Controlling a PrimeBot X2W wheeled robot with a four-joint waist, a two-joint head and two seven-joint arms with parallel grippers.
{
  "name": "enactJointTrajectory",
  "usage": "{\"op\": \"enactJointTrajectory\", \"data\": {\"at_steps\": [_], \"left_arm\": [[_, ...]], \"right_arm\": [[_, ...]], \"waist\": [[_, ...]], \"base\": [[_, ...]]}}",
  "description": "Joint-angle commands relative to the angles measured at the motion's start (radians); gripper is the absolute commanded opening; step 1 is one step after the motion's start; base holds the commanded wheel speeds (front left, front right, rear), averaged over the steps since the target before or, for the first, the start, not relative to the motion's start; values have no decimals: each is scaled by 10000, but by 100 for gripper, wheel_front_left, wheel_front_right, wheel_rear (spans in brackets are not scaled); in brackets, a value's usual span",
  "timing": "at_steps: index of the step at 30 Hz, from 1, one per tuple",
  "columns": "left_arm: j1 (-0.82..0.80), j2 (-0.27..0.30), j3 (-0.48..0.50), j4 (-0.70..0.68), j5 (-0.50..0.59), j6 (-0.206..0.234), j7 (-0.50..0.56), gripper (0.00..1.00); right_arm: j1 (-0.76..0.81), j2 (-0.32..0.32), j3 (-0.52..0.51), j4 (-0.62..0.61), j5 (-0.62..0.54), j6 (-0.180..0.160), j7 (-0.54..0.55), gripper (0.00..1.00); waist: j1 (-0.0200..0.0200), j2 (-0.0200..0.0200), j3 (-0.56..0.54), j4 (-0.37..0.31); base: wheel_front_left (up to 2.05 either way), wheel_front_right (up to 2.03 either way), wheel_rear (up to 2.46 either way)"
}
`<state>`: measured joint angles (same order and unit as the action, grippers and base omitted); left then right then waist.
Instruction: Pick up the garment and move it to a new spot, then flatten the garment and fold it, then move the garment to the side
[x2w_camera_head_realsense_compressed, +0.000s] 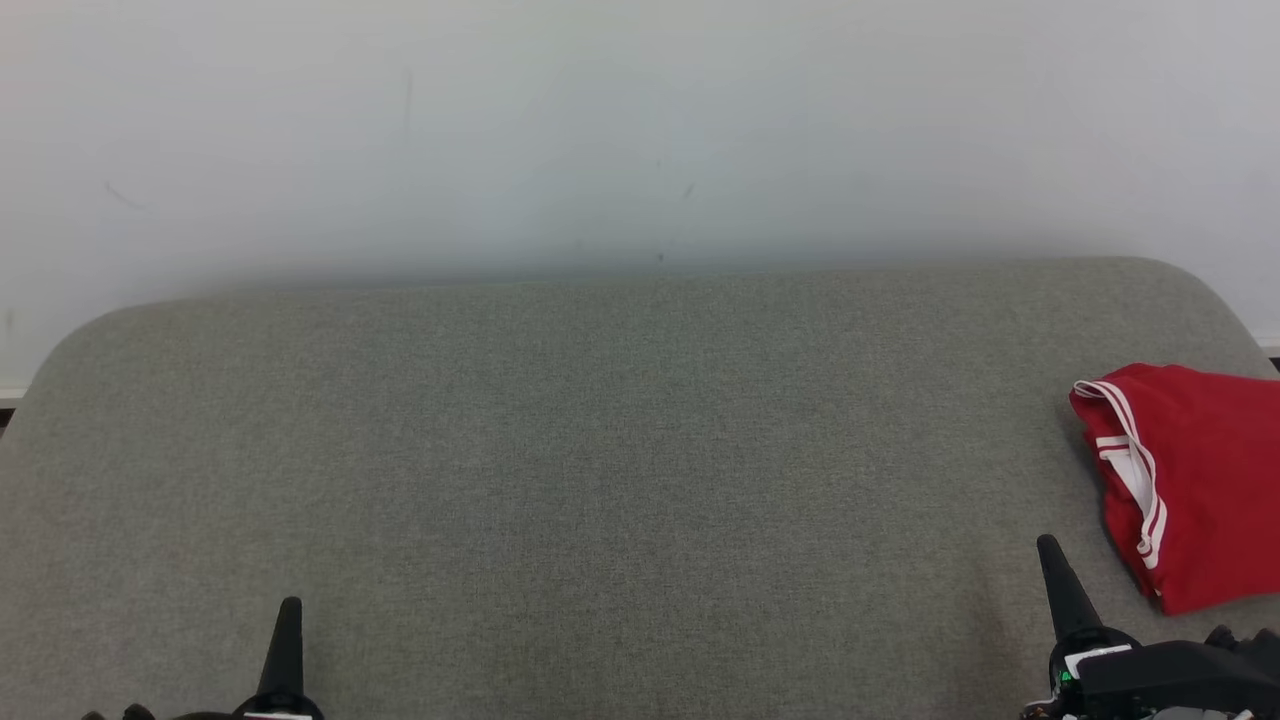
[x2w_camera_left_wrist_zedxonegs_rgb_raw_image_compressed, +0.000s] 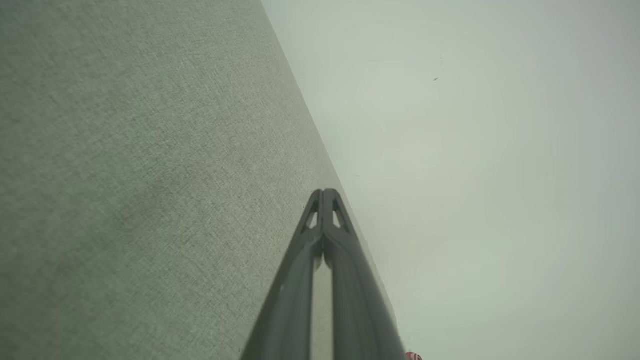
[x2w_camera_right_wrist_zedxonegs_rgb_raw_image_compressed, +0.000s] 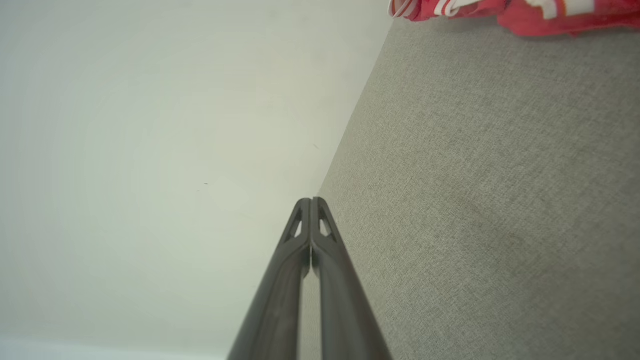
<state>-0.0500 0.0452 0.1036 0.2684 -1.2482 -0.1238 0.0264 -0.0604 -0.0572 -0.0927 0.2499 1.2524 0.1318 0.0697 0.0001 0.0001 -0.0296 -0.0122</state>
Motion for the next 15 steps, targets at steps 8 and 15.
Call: {"op": "enactJointTrajectory", "data": {"at_steps": [8,15], "left_arm": [[-327,63,55,-148,-916,-58,210,0],[-411,66,72,-166,-1511,-69,358,0]], "right_arm": [[-226,13,-76,-69,868,-14,98,0],[-268,27,-110,-69,1459,-15,181,0]], "waist": [[0,-1,61,23],[0,-1,111,42]], "base": [[0,0,0],[0,0,0]]}}
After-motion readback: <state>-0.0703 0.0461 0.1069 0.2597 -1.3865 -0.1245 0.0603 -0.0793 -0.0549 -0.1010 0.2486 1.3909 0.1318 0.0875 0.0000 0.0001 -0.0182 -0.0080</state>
